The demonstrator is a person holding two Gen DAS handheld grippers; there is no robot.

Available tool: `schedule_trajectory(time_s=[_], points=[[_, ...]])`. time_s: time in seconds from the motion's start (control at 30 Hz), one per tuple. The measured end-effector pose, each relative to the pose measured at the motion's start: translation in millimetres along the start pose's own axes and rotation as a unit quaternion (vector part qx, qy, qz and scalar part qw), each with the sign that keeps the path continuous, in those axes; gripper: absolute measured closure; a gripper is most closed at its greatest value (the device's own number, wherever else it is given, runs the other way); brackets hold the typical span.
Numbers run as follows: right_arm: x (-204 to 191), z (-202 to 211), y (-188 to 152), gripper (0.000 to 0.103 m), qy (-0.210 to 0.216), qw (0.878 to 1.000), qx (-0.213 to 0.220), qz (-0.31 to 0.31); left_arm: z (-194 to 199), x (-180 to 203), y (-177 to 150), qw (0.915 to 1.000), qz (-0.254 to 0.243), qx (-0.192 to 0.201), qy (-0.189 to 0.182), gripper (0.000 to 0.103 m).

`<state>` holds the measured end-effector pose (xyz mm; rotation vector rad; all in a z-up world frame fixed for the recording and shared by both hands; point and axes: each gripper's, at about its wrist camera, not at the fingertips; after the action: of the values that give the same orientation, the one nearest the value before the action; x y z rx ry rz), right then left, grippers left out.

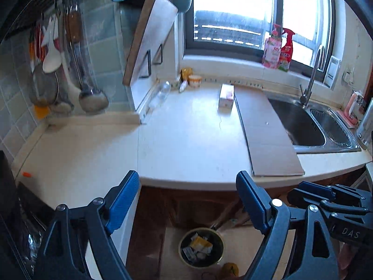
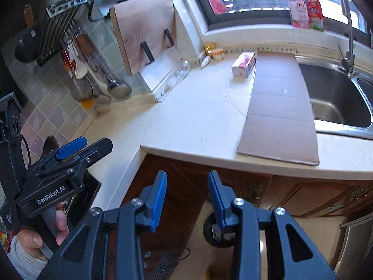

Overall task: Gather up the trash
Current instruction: 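Raise both tools back toward the counter, then grasp the clear plastic bottle with the left tool while the right tool grasps the strawberry milk carton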

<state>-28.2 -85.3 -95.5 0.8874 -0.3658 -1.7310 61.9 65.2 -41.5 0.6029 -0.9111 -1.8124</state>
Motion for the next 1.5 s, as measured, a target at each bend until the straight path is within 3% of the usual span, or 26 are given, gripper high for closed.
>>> schedule_trajectory(time_s=[0.23, 0.5, 0.73, 0.87, 0.97, 1.13, 1.23, 1.37, 1.5], points=[[2.8, 15.3, 30.3, 0.064, -0.001, 1.000, 0.002, -0.004, 11.5, 1.2, 30.3, 0.9985, -0.003, 0.052, 0.017, 0.002], [38.2, -10.3, 114.2, 0.052, -0.011, 1.000, 0.009, -0.025, -24.6, -0.1, 77.5, 0.9932, -0.034, 0.079, 0.079, 0.001], [89.8, -105.1, 215.2, 0.045, -0.031, 0.998, -0.019, -0.059, -107.4, 17.3, 123.0, 0.9788, -0.091, 0.078, 0.166, 0.001], [121.3, -180.7, 262.1, 0.043, -0.061, 0.993, -0.049, -0.092, -160.8, 28.4, 141.2, 0.9715, -0.118, 0.068, 0.194, 0.001], [129.3, -241.6, 285.8, 0.043, -0.085, 0.988, -0.077, -0.099, -195.4, 34.7, 148.4, 0.9707, -0.125, 0.055, 0.198, 0.001], [133.7, -332.7, 296.9, 0.043, -0.119, 0.977, -0.151, -0.091, -235.9, 35.2, 155.2, 0.9690, -0.128, 0.025, 0.210, 0.001], [132.7, -361.0, 291.7, 0.042, -0.145, 0.971, -0.176, -0.072, -251.4, 32.6, 157.0, 0.9679, -0.132, 0.009, 0.214, 0.001], [127.0, -370.2, 286.6, 0.039, -0.148, 0.974, -0.168, -0.045, -268.3, 30.0, 159.4, 0.9654, -0.141, -0.006, 0.219, 0.001], [128.0, -365.8, 284.9, 0.042, -0.134, 0.978, -0.155, -0.032, -291.9, 28.1, 162.2, 0.9656, -0.141, -0.025, 0.218, 0.001]])
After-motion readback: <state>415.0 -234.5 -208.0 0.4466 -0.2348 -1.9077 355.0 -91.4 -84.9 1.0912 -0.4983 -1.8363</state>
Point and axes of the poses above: each gripper's, at about its wrist camera, not at the fingertips, and z roughly against the way its jaws point, x to its right, y to its top, and after that the axes turned 5 degrees about x, right-handed
